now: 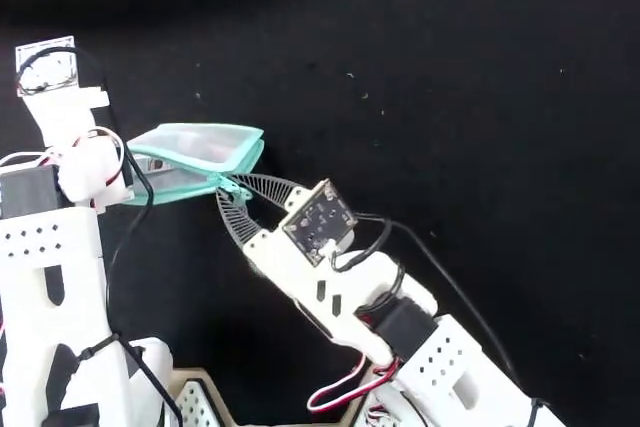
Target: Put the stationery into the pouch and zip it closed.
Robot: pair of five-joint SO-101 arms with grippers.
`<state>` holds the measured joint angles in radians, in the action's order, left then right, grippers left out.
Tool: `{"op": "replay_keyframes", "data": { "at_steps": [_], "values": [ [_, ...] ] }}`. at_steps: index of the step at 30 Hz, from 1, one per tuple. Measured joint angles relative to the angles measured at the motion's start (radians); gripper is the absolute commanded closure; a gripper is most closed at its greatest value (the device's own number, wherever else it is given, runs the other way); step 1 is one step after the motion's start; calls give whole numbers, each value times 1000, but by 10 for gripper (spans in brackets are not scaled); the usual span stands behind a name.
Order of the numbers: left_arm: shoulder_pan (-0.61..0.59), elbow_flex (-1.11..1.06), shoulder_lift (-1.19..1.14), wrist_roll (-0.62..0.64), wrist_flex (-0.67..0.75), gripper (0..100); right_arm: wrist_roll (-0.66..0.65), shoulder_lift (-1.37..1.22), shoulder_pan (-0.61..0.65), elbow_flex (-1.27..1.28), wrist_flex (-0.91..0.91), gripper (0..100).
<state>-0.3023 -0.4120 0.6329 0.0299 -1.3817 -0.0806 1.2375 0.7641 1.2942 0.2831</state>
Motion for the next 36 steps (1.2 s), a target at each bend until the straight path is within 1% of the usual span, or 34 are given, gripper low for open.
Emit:
{"op": "replay_keyframes", "data": {
  "at_steps": [6, 8, 10, 14, 17, 22, 30, 32, 35, 36],
  "values": [
    [0, 0, 0, 0, 0, 970, 0, 0, 0, 0, 0, 985],
    [0, 0, 0, 0, 0, 970, 0, 5, 0, -2, 29, 985],
    [0, 0, 0, 0, 0, 970, 3, 9, 2, -31, 101, 985],
    [2, 0, 0, 0, -2, 970, 3, 9, 2, -141, 308, 985],
    [2, 0, 0, 0, -2, 970, 3, 9, 0, -178, 385, 984],
    [2, 0, 0, 0, -2, 970, -48, 8, 0, -190, 407, 985],
    [2, 0, 0, 0, -2, 970, -52, 8, 0, -190, 407, 982],
    [2, 0, 0, 0, -2, 970, -52, 8, 0, -190, 410, 956],
    [2, 0, 0, 0, -2, 970, -54, 8, 0, -209, 440, 874],
    [2, 0, 0, 0, -2, 970, -57, 8, 0, -213, 445, 872]
  ]
}}
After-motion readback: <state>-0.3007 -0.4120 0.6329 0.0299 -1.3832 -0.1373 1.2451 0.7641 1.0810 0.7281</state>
